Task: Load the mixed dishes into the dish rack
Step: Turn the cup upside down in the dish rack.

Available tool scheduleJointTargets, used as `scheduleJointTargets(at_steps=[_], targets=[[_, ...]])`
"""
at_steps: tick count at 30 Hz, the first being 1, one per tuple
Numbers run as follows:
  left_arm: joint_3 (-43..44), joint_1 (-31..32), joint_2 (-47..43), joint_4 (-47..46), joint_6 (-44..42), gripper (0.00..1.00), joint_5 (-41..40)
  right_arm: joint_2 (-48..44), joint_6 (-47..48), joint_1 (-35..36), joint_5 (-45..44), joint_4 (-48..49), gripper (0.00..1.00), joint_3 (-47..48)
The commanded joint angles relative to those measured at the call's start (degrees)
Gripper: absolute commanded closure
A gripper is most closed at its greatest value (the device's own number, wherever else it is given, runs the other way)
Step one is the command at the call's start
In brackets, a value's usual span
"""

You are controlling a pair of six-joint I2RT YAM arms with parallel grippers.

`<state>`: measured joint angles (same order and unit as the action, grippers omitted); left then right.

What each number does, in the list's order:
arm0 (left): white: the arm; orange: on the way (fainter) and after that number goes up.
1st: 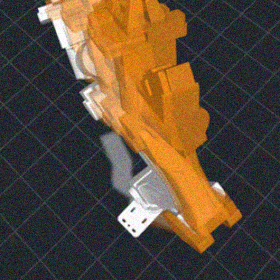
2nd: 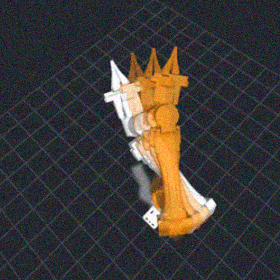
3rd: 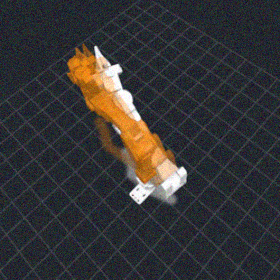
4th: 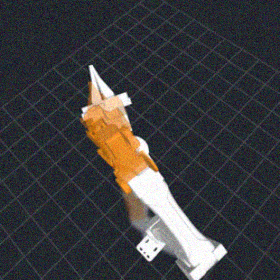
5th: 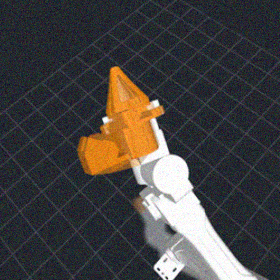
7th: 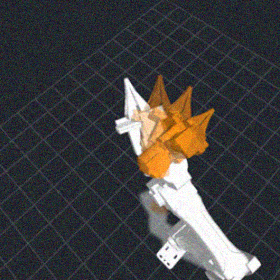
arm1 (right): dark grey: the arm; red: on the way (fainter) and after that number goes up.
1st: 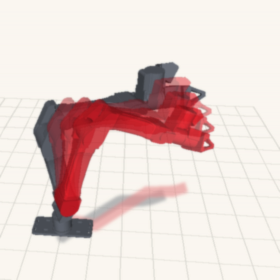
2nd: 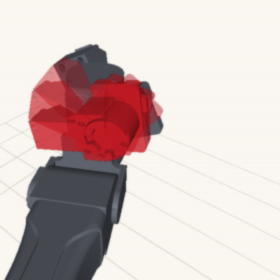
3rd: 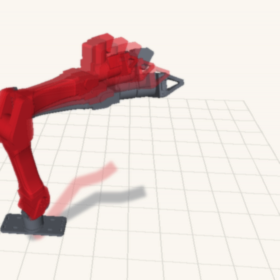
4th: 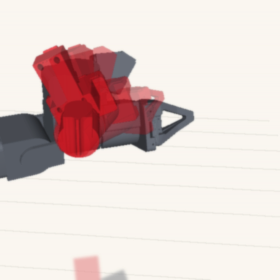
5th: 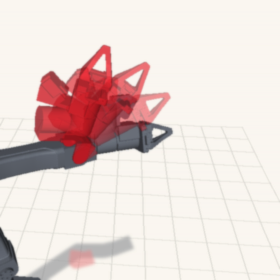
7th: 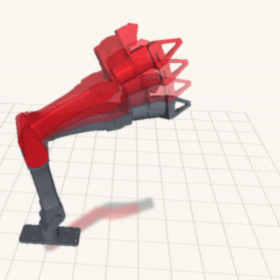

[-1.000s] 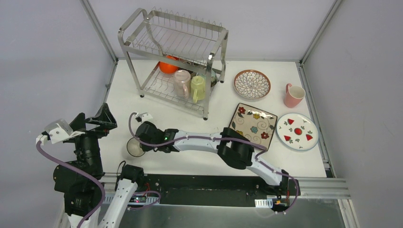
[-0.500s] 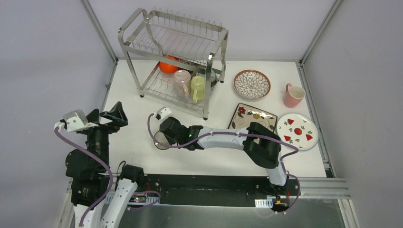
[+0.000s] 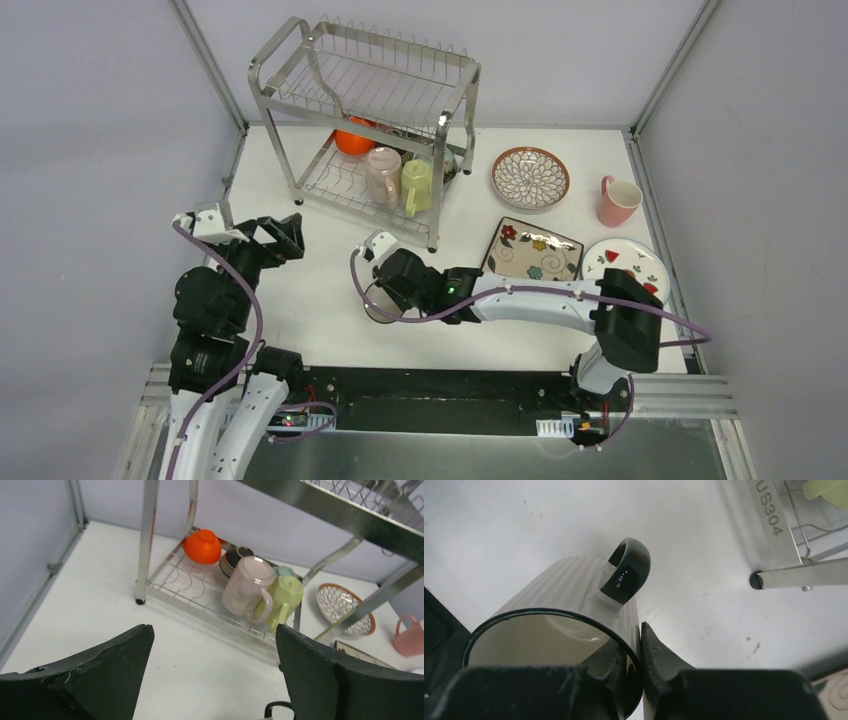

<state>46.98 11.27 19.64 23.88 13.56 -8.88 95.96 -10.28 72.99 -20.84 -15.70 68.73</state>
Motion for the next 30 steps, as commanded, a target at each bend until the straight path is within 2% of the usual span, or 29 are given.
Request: scheduleJointTargets(at_steps=[1,6,11,15,18,21,22,30], targets=[[-2.75,0.16,1.55,-4.03,3.76,0.02,6.76,-7.24,5.58,0.31,-1.43,0.05,1.0,-0.54],[-5.17,0.16,2.95,-4.81,7.41,0.01,8.76,-8.51,6.62,0.6,-3.35,-6.15,1.0,-1.15],[-5.82,0.16,6.25,-4.01,11.88,0.01,13.39,-10.47,9.96,1.58,-4.83,-1.39,1.0,-6.48],[-5.11,0.16,8.85,-3.2,11.6,0.01,16.63,-11.34,14.17,3.03,-5.25,1.72,1.0,-9.68],[-4.8,0.16,9.58,-2.07,11.95,0.01,17.15,-11.8,14.42,4.89,-5.25,3.37,1.0,-10.98],[-4.61,0.16,10.22,-2.1,11.03,0.01,20.99,-12.05,14.42,6.7,-5.25,5.56,1.0,-12.59],[-4.37,0.16,10.67,-2.1,10.66,0.02,22.74,-12.43,20.79,7.03,-15.21,6.83,1.0,-13.43],[-1.34,0.16,16.36,-1.09,10.99,0.07,35.66,-22.09,33.77,9.04,-23.46,21.63,1.0,-20.31]])
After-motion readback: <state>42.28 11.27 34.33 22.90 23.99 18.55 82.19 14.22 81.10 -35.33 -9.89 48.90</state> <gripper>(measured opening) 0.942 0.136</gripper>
